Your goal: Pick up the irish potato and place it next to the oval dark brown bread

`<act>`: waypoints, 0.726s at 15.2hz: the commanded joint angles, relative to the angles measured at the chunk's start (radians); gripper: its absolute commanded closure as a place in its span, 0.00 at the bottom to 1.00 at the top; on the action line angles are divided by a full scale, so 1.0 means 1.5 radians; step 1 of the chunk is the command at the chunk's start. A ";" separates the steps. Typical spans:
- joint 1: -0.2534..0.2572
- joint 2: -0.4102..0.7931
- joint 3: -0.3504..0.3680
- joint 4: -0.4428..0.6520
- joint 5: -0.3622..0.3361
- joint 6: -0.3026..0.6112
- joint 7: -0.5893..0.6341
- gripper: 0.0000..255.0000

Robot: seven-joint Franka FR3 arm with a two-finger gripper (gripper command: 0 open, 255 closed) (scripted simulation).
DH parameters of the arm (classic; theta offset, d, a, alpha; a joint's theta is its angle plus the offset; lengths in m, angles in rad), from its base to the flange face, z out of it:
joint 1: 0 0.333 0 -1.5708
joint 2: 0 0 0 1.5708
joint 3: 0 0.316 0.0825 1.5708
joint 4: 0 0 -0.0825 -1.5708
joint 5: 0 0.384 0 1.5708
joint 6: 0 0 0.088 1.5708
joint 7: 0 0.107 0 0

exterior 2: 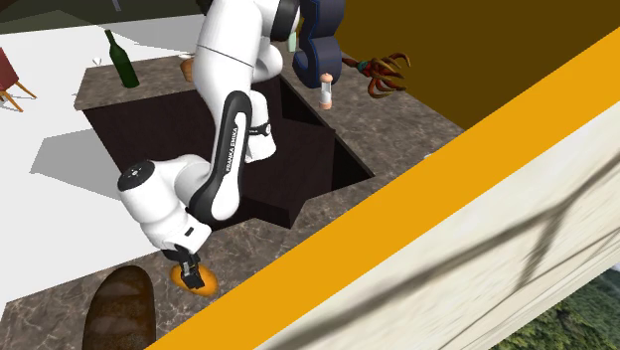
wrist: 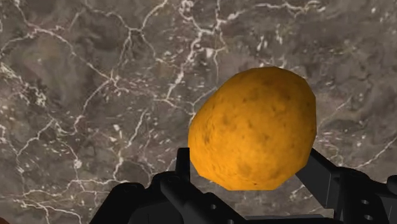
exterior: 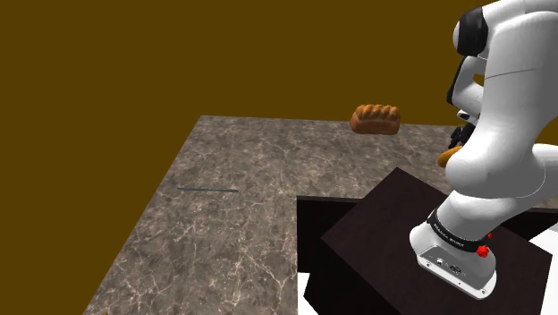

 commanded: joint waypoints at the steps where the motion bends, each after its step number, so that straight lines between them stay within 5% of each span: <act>1: -0.013 0.017 0.015 0.008 0.016 0.007 -0.012 1.00; 11: -0.064 0.088 0.080 0.041 0.084 0.044 -0.059 1.00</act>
